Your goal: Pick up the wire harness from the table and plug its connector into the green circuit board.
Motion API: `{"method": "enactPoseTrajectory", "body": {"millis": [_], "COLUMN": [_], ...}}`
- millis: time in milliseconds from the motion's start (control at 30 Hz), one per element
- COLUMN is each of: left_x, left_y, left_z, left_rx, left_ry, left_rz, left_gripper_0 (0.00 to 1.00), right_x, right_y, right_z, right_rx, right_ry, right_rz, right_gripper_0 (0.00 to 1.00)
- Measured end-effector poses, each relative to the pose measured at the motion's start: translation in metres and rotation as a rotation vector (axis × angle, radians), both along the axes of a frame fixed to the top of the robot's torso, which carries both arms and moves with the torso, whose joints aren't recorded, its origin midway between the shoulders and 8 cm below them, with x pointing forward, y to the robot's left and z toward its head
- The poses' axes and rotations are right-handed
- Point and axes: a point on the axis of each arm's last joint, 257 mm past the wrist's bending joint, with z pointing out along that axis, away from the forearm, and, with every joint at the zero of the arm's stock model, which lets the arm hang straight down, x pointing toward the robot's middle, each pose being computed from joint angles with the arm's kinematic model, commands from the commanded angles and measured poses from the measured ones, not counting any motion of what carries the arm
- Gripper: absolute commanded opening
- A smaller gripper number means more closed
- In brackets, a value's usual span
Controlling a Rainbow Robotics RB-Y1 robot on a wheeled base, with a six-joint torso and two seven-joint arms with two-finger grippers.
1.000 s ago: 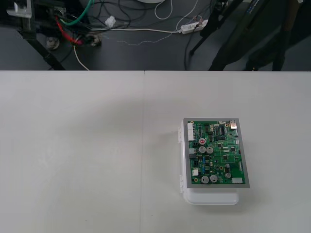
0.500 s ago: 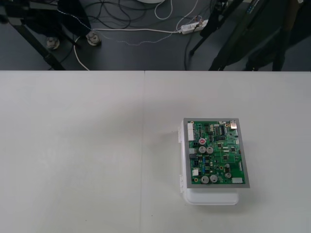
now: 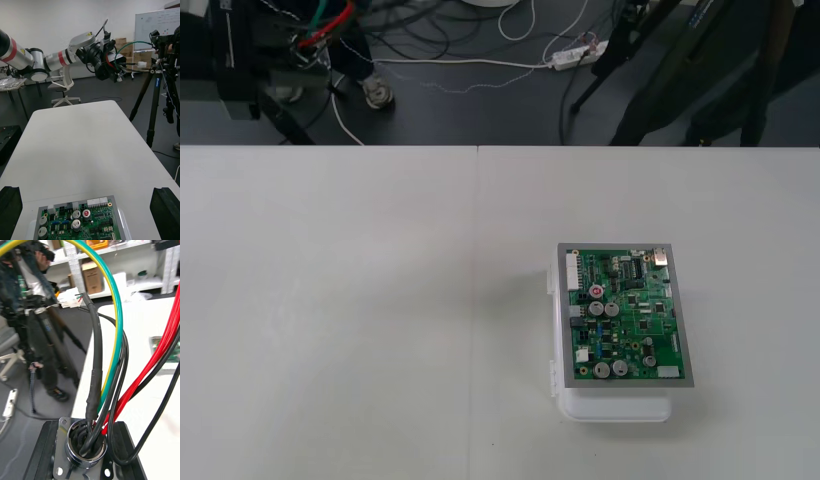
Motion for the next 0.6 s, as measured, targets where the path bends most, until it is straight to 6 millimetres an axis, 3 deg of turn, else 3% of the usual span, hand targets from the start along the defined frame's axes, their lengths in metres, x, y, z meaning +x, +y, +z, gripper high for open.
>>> {"method": "enactPoseTrajectory", "body": {"millis": [367,600], "left_x": [-0.059,-0.092], "left_y": [-0.070,-0.115], "left_z": [-0.036,-0.050], "left_rx": [0.038,-0.017], "left_ry": [-0.005,0.284], "left_rz": [-0.194,-0.211], "left_gripper_0": [0.00,0.00], "right_x": [0.000,0.000], "right_y": [0.000,0.000], "right_z": [0.000,0.000], "right_rx": [0.000,0.000], "right_ry": [0.000,0.000], "right_rz": [0.000,0.000], "right_gripper_0": [1.00,1.00]}}
